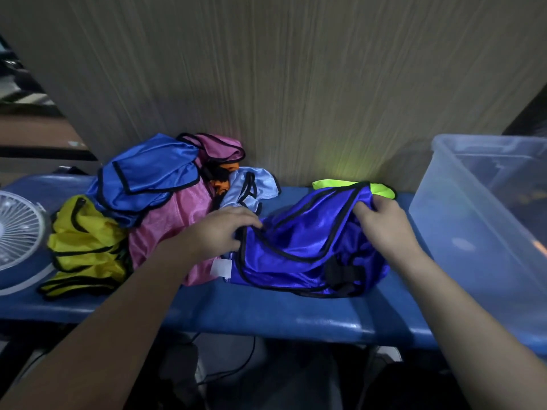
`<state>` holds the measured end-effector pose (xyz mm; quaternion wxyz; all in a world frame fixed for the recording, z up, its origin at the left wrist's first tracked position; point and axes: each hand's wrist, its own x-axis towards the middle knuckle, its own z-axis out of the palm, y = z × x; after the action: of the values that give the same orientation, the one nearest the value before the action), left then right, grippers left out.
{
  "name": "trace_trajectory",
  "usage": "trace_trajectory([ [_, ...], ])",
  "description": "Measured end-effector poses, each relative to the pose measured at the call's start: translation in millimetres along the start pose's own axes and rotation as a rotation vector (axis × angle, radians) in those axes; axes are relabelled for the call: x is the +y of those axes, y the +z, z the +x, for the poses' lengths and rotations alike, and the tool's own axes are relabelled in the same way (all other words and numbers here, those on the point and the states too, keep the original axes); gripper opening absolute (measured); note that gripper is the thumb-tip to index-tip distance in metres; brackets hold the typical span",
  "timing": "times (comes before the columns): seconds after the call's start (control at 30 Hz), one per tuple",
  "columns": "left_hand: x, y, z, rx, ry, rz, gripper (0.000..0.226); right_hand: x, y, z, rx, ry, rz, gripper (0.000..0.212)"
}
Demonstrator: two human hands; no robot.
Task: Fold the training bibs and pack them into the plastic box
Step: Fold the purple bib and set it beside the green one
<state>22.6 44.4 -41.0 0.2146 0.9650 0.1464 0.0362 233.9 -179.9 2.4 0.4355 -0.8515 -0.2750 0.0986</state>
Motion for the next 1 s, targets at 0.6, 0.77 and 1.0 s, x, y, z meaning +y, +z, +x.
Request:
trace_trajectory([
  [0.6, 36.2, -15.6, 9.8, 0.456, -0.484, -0.975, 0.013, 12.2, -4.5, 18.4, -0.086, 0.297, 0.576, 0.023],
  [0.77, 35.9, -13.5, 12.8, 0.492, -0.388, -0.93, 0.036, 17.7, -6.5, 21.2, -0.037, 0.256, 0.643, 0.026],
  [1.0, 56.4, -0.7, 12.8, 0.363, 0.146, -0.225, 0.031, 25.1, -5.2, 11.9, 0.128, -0.055, 0.158, 0.053],
])
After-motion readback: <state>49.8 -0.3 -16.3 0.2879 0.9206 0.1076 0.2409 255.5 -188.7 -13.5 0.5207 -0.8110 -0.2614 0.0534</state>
